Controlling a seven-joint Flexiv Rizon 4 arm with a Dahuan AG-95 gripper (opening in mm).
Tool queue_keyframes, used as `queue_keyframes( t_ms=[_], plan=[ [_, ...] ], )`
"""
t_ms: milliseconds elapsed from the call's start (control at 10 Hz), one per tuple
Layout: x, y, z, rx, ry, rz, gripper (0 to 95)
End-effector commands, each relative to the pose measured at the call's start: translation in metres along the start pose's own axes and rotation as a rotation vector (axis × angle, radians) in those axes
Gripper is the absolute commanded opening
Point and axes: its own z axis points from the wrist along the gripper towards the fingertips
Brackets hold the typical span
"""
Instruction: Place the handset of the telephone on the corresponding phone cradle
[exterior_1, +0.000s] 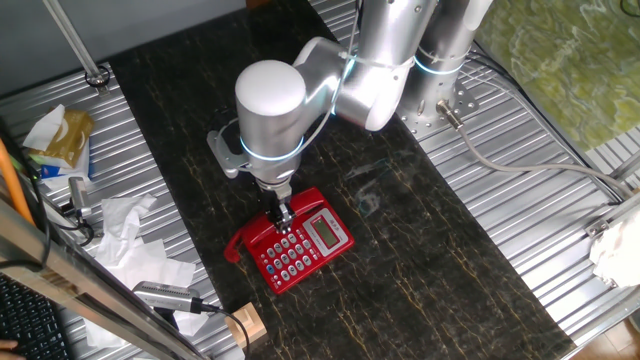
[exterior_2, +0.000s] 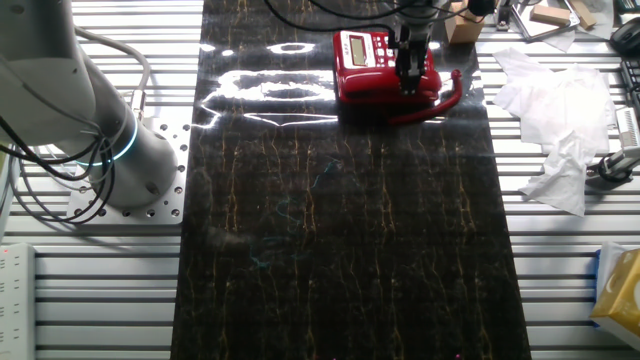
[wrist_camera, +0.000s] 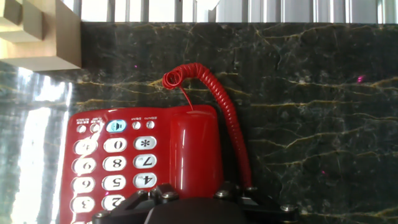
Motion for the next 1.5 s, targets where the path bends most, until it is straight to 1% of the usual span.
queue_keyframes(
  t_ms=[100, 300, 500, 600, 1000, 1200, 1300, 1400, 1500],
  plan=[
    [0.0001, -0.0006, 0.0003, 0.004, -0.006, -0.003, 0.0],
    [0.0000, -0.0007, 0.0010, 0.004, -0.011, 0.004, 0.0],
    [0.0000, -0.0007, 0.0010, 0.007, -0.030, -0.003, 0.0],
    [0.0000, -0.0007, 0.0010, 0.010, -0.036, -0.016, 38.0],
    [0.0000, -0.0006, 0.0003, 0.002, -0.038, -0.014, 38.0],
    [-0.0001, -0.0005, 0.0003, 0.006, -0.043, -0.020, 38.0],
    [-0.0001, -0.0005, 0.0003, 0.008, -0.043, -0.019, 19.0],
    [-0.0002, -0.0004, 0.0002, 0.004, -0.047, -0.019, 19.0],
    [-0.0004, -0.0004, 0.0002, 0.004, -0.049, -0.021, 38.0]
  ],
)
